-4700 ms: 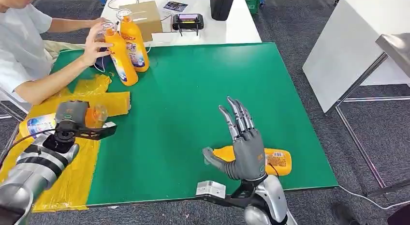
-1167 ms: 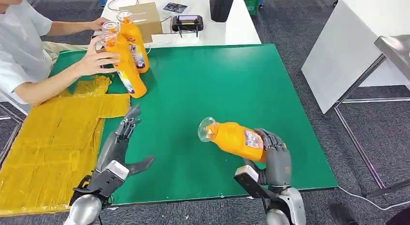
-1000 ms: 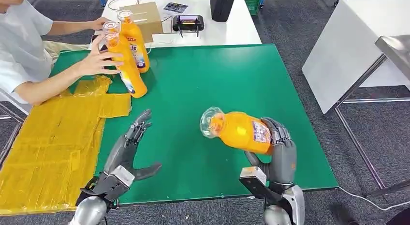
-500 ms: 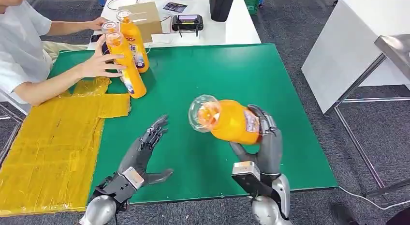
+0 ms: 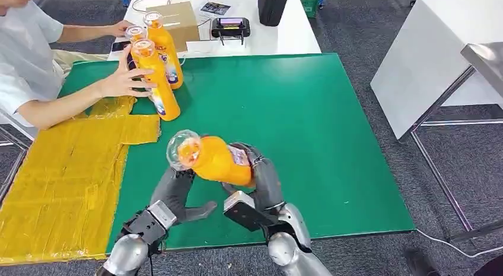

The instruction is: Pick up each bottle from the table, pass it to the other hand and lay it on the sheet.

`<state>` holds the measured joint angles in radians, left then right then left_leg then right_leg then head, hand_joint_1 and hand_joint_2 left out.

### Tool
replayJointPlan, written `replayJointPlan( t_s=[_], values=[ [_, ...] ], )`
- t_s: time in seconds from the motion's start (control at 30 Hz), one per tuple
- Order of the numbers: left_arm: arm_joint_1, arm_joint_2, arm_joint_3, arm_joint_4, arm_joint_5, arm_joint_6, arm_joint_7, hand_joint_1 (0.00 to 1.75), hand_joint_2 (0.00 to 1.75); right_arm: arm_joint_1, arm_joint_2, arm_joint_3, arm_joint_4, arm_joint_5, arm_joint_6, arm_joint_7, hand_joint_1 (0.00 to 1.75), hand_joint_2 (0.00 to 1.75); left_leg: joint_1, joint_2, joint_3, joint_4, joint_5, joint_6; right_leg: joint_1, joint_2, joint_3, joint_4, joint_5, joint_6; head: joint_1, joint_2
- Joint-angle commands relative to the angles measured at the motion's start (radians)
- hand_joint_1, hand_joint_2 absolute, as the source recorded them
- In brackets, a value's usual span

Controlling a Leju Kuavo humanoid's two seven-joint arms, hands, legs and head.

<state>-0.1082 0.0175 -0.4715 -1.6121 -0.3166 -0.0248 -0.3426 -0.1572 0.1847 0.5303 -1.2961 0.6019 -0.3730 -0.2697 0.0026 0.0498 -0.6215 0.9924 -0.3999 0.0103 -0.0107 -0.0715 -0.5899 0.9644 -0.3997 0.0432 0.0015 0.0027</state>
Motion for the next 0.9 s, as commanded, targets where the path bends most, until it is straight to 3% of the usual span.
replayJointPlan(
  t_s=[0.03, 0.2, 0.73, 0.77, 0.9],
  values=[
    [-0.06, -0.005, -0.07, 0.031, 0.004, 0.038, -0.026, 0.0, 1.75, -0.151, 0.033, 0.18, 0.398, -0.041, 0.091, 0.009, 1.75, 1.75, 0.001, -0.003, 0.007, -0.001, -0.002, -0.001, 0.0, 0.007, 0.007, -0.001, -0.002, -0.002, 0.0, 0.0],
    [-0.046, -0.06, -0.046, 0.044, -0.26, 0.345, -0.041, 0.0, 1.75, -0.168, 0.027, 0.248, 0.423, -0.054, 0.1, 0.018, 1.75, 1.75, 0.001, -0.004, 0.003, 0.0, -0.002, 0.0, 0.0, 0.003, 0.003, -0.001, -0.002, -0.001, 0.0, 0.0],
    [-0.049, -0.062, -0.055, 0.049, -0.259, 0.349, -0.036, 0.0, 1.75, -0.169, 0.026, 0.251, 0.424, -0.057, 0.099, 0.018, 1.75, 1.75, 0.0, -0.004, 0.001, -0.001, -0.001, 0.0, 0.0, 0.001, 0.002, -0.001, -0.002, -0.001, 0.0, 0.0],
    [-0.058, -0.056, -0.065, 0.065, -0.273, 0.377, -0.022, 1.75, 1.75, -0.172, 0.023, 0.255, 0.423, -0.064, 0.093, 0.019, 1.75, 1.75, 0.0, -0.004, 0.001, -0.001, -0.001, 0.0, 0.0, 0.001, 0.001, -0.001, -0.001, 0.0, 0.0, 0.0],
    [-0.081, -0.057, -0.084, 0.119, -0.395, 0.47, 0.022, 1.75, 1.75, -0.177, 0.015, 0.267, 0.401, -0.062, 0.068, 0.021, 1.75, 1.75, 0.001, -0.006, 0.002, -0.001, -0.001, 0.0, -0.001, 0.001, 0.003, -0.001, -0.002, -0.001, 0.0, 0.0]
  ],
)
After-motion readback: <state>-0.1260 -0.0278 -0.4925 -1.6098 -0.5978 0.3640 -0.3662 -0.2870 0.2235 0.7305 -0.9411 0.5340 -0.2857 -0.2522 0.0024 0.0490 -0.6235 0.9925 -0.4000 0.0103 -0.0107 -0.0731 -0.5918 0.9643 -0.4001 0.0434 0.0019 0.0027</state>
